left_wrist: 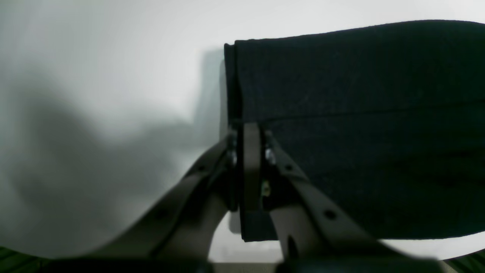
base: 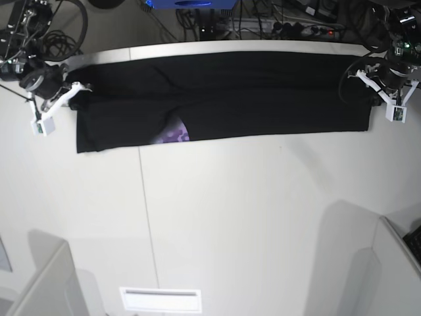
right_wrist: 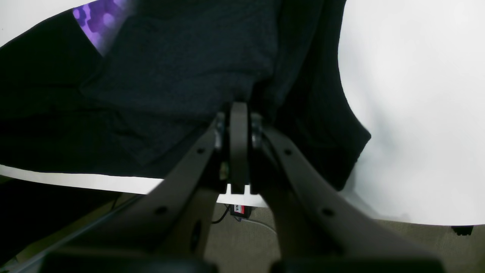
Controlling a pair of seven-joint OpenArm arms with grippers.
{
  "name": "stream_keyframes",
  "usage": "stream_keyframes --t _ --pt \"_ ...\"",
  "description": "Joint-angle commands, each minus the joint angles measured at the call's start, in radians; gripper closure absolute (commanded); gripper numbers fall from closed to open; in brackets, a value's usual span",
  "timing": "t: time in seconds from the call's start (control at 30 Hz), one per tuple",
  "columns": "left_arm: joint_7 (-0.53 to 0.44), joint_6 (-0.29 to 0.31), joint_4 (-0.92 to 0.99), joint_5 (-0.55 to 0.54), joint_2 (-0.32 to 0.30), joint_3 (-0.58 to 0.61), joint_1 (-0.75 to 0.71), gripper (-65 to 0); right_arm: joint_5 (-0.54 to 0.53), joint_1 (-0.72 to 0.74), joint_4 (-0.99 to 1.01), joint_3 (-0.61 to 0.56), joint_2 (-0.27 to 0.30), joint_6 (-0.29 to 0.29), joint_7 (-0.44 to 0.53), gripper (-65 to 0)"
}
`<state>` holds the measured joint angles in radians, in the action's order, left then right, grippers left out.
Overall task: Fold the T-shirt properly
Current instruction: 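Open both grippers to release the folded hem, then lower both grippers onto the folded edge of the shirt strip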
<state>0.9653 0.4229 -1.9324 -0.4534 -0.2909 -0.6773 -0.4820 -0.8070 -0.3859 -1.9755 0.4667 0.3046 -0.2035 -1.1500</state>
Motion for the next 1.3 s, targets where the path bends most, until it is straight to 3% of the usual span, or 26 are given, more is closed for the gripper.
stream_keyframes --t 0.0,0.43,0.57,0.7,0.73,0.87,1.0,1.03,1.07,1.13,1.17,1.2,1.27 --pt "-0.015 -0.002 -0.012 -0.002 -0.017 -0.006 -0.001 0.0 -0.008 0.003 -0.012 0.005 0.014 -0.006 0.011 0.0" --pt "-0.015 -0.002 -0.011 0.006 -0.017 -0.012 -0.005 -1.8 -0.008 0.003 0.021 0.008 0.014 -0.004 0.008 0.0" --pt "-0.015 -0.002 -0.012 0.002 -0.017 -0.012 -0.005 -19.7 -0.008 0.002 0.021 0.011 0.014 -0.003 0.006 -0.3" --pt "-0.015 -0.002 -0.017 0.002 -0.017 -0.014 -0.005 -36.0 -0.008 -0.006 0.021 0.013 0.014 -0.003 0.015 -25.4" --pt "-0.015 -0.002 -0.019 0.0 -0.017 -0.014 -0.005 -39.5 -0.008 -0.009 0.017 0.013 0.014 -0.003 0.018 -27.9" --pt "-0.015 -0.002 -0.02 -0.002 -0.015 -0.014 -0.005 -47.1 -0.01 -0.026 0.014 0.013 0.014 -0.007 0.089 -26.6" --pt "-0.019 -0.002 -0.02 -0.002 0.0 -0.003 0.01 -46.4 -0.01 0.0 0.023 -0.003 0.015 -0.009 0.158 -20.4" --pt "-0.019 -0.002 -0.019 -0.008 0.019 0.006 0.033 -43.6 -0.008 0.028 0.035 -0.027 0.015 -0.009 0.173 -18.2" --pt "-0.016 -0.002 -0.014 -0.017 0.037 0.015 0.056 -38.8 -0.008 0.052 0.057 -0.05 0.02 -0.009 0.181 -15.2" --pt "-0.015 -0.002 -0.009 -0.028 0.057 0.031 0.095 -22.7 -0.008 0.114 0.103 -0.085 0.023 -0.009 0.187 -5.6" --pt "-0.015 -0.002 -0.009 -0.025 0.069 0.046 0.111 -11.4 -0.007 0.149 0.133 -0.098 0.023 -0.009 0.183 0.0" --pt "-0.015 -0.002 -0.008 -0.018 0.081 0.066 0.125 0.0 -0.007 0.181 0.173 -0.11 0.023 -0.009 0.183 0.0" --pt "-0.015 -0.003 0.011 -0.002 0.095 0.09 0.154 0.0 -0.007 0.236 0.264 -0.124 0.02 -0.009 0.192 0.0"
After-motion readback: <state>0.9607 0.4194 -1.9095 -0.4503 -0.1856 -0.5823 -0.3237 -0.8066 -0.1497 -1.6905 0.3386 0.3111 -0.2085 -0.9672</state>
